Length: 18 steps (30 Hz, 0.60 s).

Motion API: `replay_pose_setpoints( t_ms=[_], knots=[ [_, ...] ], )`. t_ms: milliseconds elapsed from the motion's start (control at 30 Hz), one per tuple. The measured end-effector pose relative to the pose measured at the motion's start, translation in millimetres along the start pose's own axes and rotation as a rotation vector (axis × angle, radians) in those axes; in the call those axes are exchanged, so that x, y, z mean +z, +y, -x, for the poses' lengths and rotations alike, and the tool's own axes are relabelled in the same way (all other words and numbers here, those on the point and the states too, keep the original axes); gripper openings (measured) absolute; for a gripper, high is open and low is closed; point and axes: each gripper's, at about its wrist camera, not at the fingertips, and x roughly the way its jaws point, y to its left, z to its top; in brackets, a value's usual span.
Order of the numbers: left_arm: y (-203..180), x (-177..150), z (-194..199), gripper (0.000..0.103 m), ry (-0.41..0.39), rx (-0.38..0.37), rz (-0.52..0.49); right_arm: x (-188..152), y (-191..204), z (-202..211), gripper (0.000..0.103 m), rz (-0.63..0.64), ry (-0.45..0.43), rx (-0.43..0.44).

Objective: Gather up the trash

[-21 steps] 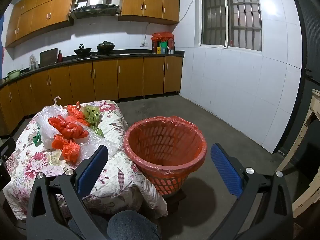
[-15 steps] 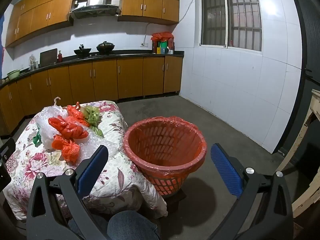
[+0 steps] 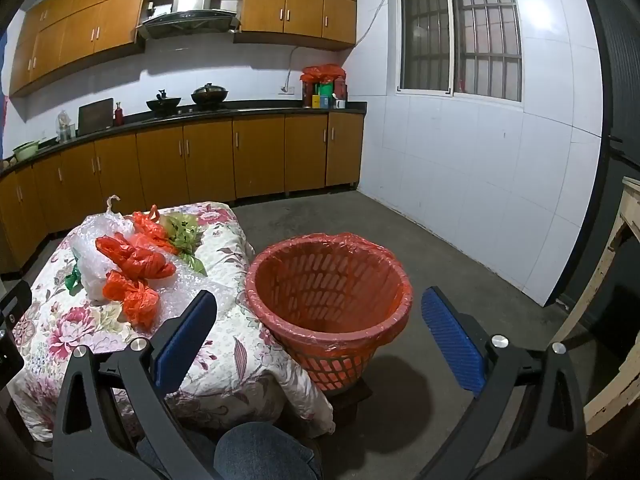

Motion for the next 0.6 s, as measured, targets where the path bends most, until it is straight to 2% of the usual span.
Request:
replay_pose_setpoints(
  t_ms=[600],
  knots=[
    [-0.1,0.0,-0.1,0.099,0.004,0.0,0.0,-1.3,-0.6,-1.0,0.101,-0.001,0.001,0.001]
  ],
)
